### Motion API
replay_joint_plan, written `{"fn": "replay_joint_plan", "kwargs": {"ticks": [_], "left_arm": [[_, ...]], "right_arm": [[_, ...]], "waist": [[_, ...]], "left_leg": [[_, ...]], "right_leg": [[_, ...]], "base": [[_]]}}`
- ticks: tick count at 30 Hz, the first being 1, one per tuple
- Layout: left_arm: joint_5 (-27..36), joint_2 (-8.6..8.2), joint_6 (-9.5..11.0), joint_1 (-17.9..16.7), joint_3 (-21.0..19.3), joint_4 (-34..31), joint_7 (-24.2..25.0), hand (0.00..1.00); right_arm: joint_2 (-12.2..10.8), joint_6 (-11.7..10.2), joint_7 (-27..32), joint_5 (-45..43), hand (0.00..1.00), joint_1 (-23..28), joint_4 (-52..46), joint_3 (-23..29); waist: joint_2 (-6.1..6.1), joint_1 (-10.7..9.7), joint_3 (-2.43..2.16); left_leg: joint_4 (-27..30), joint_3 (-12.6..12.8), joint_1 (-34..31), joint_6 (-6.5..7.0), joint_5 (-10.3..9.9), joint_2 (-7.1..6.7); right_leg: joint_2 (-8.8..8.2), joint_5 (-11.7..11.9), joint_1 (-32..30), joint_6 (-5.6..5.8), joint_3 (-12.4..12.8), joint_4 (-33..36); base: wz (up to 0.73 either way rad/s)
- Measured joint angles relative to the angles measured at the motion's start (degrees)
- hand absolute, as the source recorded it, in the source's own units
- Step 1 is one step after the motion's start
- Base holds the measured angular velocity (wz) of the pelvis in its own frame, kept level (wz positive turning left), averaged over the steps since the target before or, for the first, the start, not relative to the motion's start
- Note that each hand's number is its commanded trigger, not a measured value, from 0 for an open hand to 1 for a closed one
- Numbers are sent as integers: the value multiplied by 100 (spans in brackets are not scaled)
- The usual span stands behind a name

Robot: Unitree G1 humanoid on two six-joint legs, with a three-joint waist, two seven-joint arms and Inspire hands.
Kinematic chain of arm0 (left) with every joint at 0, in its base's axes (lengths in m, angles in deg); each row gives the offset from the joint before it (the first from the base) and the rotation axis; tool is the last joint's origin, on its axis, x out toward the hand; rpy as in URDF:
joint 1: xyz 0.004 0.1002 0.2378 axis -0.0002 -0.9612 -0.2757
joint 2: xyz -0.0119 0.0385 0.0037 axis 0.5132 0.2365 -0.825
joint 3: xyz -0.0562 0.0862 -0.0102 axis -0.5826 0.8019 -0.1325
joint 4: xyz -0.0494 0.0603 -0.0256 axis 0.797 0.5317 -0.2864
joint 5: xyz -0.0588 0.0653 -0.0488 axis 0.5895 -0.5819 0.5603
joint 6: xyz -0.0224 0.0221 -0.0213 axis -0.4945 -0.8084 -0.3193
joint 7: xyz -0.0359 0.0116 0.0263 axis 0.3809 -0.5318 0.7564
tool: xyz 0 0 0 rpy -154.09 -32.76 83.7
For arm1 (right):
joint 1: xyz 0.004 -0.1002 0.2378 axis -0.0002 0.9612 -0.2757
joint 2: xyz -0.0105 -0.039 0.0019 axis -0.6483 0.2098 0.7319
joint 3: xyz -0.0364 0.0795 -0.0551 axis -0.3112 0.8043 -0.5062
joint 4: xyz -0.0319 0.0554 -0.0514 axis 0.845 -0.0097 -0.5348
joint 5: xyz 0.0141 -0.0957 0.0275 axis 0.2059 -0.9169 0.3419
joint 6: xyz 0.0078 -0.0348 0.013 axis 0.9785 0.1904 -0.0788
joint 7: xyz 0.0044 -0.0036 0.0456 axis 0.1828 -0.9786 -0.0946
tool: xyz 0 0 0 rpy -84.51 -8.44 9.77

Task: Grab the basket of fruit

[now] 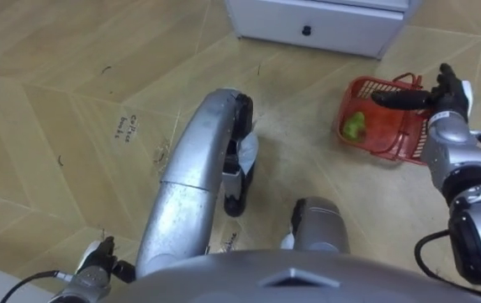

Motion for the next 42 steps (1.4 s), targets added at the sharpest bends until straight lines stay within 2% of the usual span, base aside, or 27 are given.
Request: {"fn": "replay_joint_plan", "kwargs": {"ticks": [4, 10, 18, 19, 20, 24, 30, 32, 42], "left_arm": [[113, 0, 7, 6, 201, -5, 5, 0], [213, 0, 7, 4, 208, -52, 14, 0], [214, 0, 2, -49, 316, -76, 122, 0], [215, -1, 2, -61, 325, -78, 132, 0], [215, -1, -1, -70, 329, -91, 136, 0], [216, -3, -7, -83, 370, -174, 207, 0], [232, 2, -10, -78, 369, -281, 340, 0], [251, 1, -32, -79, 370, -286, 394, 0], [559, 1, -46, -107, 419, -283, 438, 0]], "right_arm": [[63, -2, -86, 238, 0, -2, 271, -72], [128, 1, -234, 375, 0, 1, 465, -122], [134, 54, -395, 489, 0, 5, 681, -209], [134, 54, -428, 496, 47, 4, 709, -210], [134, 54, -441, 496, 100, 4, 741, -212], [136, 67, -483, 508, 100, 10, 851, -336], [122, 132, -553, 244, 100, 39, 850, -486], [123, 132, -555, 229, 100, 35, 850, -573], [126, 137, -667, 260, 100, 38, 862, -852]], "waist": [[-1, -3, 1], [1, -8, 2], [2, 4, 7], [2, 5, 7], [6, 7, 7], [43, 61, 5], [111, 258, 2], [111, 318, 3], [87, 318, 16]], "left_leg": [[4, 34, -59, 5, -2, 17], [-1, 87, -118, 33, 10, 85], [-2, 97, -135, 42, 14, 87], [-2, 97, -135, 42, 14, 87], [-3, 97, -136, 42, 14, 87], [-2, 97, -136, 42, 14, 102], [-18, 184, -118, 109, 49, 269], [-40, 196, -112, 116, 56, 283], [-49, 206, -96, 116, 59, 292]], "right_leg": [[-12, 0, -80, 1, 36, -4], [-12, -1, -173, 3, 72, 20], [-18, -1, -184, 3, 62, 16], [-17, 0, -184, 3, 60, 16], [-18, 0, -184, 3, 53, 16], [-18, 1, -184, 6, 33, 17], [-4, 1, -184, 7, -62, 19], [-6, 2, -180, 7, -84, 18], [-7, 2, -172, 7, -76, 16]], "base": [[0], [0], [0], [0], [0], [0], [4], [5], [0]]}}
